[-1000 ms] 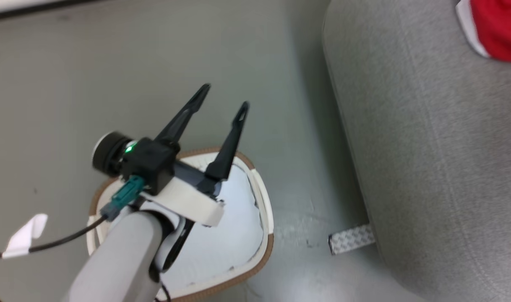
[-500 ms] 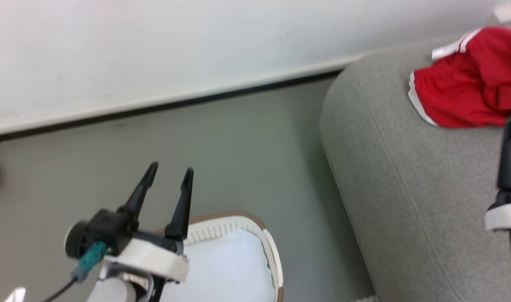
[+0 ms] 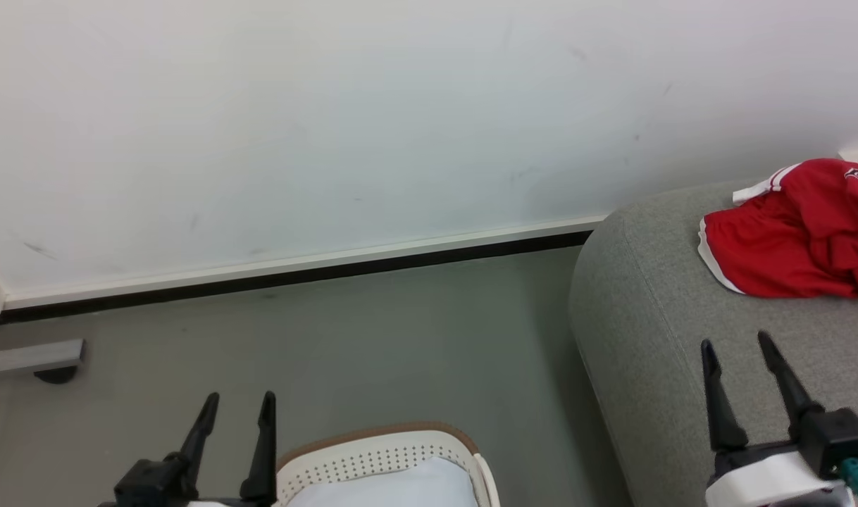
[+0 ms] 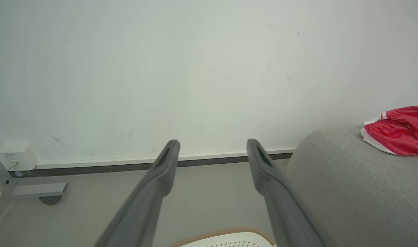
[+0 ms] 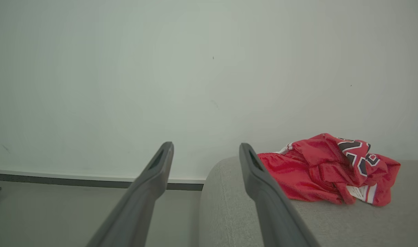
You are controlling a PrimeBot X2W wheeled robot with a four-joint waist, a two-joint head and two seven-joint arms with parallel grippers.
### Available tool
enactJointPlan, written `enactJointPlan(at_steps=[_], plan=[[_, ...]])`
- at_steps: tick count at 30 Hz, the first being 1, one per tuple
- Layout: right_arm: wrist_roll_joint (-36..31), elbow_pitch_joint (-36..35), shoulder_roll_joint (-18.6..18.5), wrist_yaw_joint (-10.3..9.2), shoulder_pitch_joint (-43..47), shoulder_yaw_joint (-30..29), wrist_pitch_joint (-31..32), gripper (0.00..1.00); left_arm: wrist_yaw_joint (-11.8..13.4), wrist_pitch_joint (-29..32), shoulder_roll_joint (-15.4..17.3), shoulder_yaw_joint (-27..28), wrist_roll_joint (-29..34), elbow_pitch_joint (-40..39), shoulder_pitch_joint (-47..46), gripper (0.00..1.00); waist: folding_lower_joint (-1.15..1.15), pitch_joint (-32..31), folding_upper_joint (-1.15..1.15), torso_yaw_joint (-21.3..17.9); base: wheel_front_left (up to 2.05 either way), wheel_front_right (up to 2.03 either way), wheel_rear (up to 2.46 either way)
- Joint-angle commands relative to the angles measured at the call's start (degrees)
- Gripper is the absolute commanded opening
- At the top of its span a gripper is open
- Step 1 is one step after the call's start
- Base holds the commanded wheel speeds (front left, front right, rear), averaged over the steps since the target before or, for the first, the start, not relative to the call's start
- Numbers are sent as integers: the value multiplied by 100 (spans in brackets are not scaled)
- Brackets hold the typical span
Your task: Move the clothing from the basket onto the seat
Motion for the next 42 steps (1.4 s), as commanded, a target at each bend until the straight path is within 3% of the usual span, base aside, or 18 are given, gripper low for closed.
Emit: enactJointPlan(at_steps=[1, 13, 33, 34, 38, 42], plan=[[3, 42, 38, -14, 206, 83, -16, 100, -13, -7, -34, 71, 3, -15, 129, 100, 2, -88, 0, 63, 0, 0, 0], [179, 205, 182, -14, 894, 790, -16, 100, -225, -9, -493, 804, 296, -21, 830, 100, 2, -354, 0, 63, 0, 0, 0], [303, 224, 187, -15, 860, 732, -16, 100, -735, -10, -858, 1231, 732, 188, 843, 100, 2, -379, 0, 65, 0, 0, 0], [270, 233, 193, 0, 852, 731, 1, 0, -740, -6, -865, 1209, 725, 191, 810, 0, 2, -378, 0, 65, 0, 0, 0], [305, 375, 198, 0, 950, 734, 24, 0, -740, 8, -939, 1189, 690, 378, 850, 0, 2, -377, 0, 67, 0, 0, 0], [798, 324, 183, 0, 929, 681, 121, 0, -794, 147, -957, 1269, 255, 428, 755, 0, 2, -365, 0, 81, 0, 0, 0]])
